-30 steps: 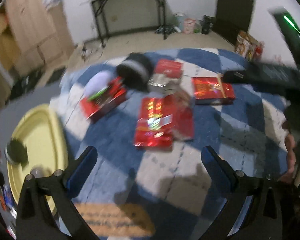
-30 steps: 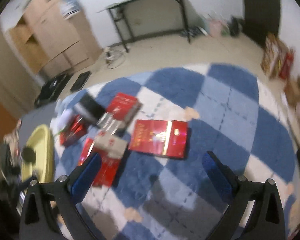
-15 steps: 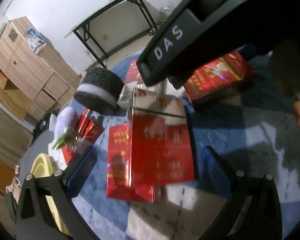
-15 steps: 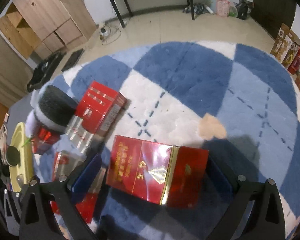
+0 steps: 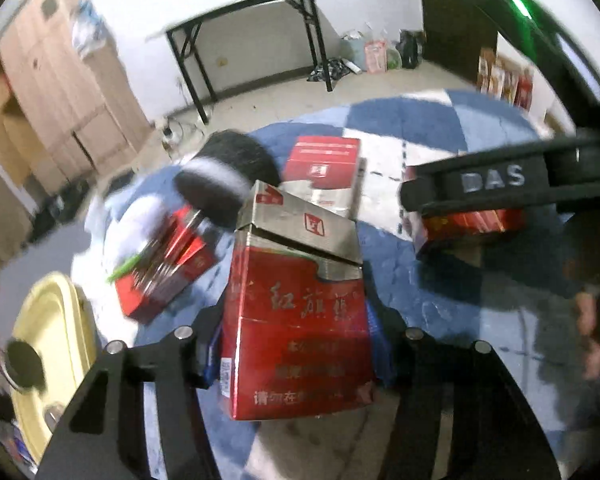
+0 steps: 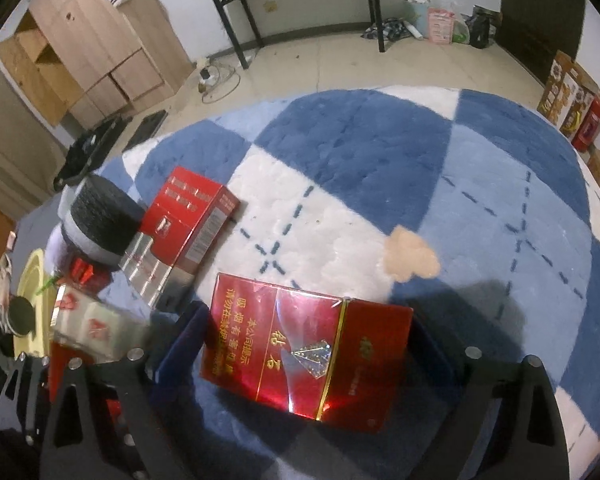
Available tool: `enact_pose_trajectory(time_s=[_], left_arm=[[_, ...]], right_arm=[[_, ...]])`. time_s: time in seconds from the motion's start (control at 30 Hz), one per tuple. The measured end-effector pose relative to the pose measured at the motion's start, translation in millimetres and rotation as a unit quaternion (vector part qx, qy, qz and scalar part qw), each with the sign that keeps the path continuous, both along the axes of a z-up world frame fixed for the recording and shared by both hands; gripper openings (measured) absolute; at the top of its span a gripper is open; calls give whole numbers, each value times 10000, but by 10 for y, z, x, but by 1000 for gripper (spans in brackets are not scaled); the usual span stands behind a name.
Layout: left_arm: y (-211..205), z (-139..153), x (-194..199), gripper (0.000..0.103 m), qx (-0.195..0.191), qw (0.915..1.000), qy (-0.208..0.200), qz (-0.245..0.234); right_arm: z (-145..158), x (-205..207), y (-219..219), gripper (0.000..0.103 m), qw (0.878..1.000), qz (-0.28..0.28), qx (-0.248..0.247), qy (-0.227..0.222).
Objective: Organize rigid objects
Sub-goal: 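Grasp the red-white cigarette pack with left tool while right tool grasps red pack, then carry both red packs into the yellow tray and release them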
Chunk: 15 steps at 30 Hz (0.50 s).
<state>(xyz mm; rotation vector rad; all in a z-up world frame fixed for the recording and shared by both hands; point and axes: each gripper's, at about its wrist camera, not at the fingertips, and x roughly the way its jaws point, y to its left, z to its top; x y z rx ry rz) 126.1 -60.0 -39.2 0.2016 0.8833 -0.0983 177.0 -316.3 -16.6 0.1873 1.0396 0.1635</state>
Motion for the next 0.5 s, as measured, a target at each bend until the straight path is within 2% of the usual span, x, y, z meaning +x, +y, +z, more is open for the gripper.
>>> enact_pose_trajectory(time_s=[0.17,0.3,0.37,0.5], left_arm=[[592,326,-193,59,-849,9948,215,522],[1161,702,-485,59,-1355,9843,193,1113],[1470,894,-613,59,-1373,9816,97,1325],[2113,1172,-896,59,-1116,9786,-151,1722]], right_arm=[[177,-175,-62,95,9996,1,87,-252],[479,-392,44,95,9970,220,182,-724],[626,-513,173,95,9942,466,209,-946],[841,-845,608,95,9840,1215,119,-1295]])
